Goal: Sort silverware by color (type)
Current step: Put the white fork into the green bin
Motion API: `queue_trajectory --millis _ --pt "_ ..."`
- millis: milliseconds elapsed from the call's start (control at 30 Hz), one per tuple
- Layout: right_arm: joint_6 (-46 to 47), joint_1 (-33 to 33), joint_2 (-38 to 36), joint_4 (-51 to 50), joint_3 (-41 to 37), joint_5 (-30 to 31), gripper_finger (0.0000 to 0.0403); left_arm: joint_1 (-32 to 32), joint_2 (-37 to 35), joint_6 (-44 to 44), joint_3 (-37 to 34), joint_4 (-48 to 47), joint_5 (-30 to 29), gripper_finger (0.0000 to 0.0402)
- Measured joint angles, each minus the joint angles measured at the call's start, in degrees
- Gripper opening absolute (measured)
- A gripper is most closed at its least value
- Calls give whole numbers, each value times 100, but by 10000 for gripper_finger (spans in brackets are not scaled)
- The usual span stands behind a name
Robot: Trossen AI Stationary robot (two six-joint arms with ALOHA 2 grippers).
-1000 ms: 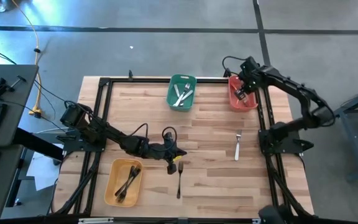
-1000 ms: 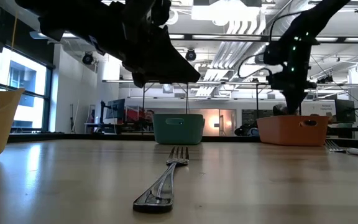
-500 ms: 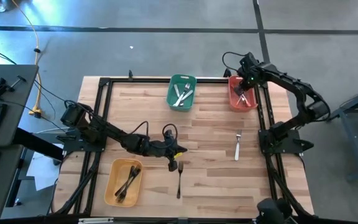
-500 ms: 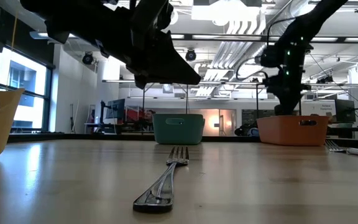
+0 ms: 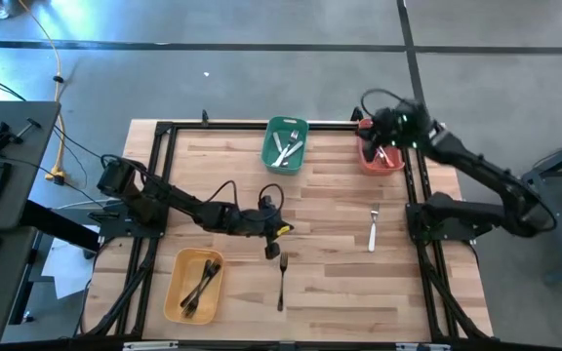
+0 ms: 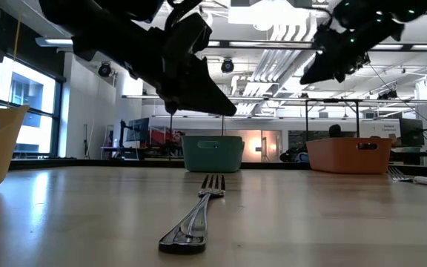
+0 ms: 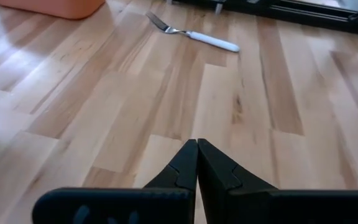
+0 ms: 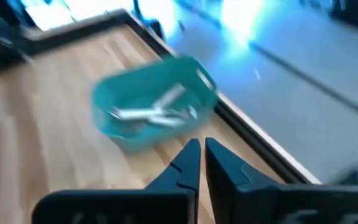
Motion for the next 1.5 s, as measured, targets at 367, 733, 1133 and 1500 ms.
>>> queue_trajectory --millis 367,733,1133,1500 --pt "1373 1558 -1721 568 -1773 577 3 85 0 -66 -1 1 -2 0" --pt "3607 3564 -1940 -1684 -1782 3259 5 76 0 -98 -1 1 -4 0" --pt "5639 5509 -961 -1984 -1782 3597 95 76 0 -101 -1 -17 -9 0" --pt "7757 6219 465 -2810 -1782 3582 146 74 0 -103 1 -17 -9 0"
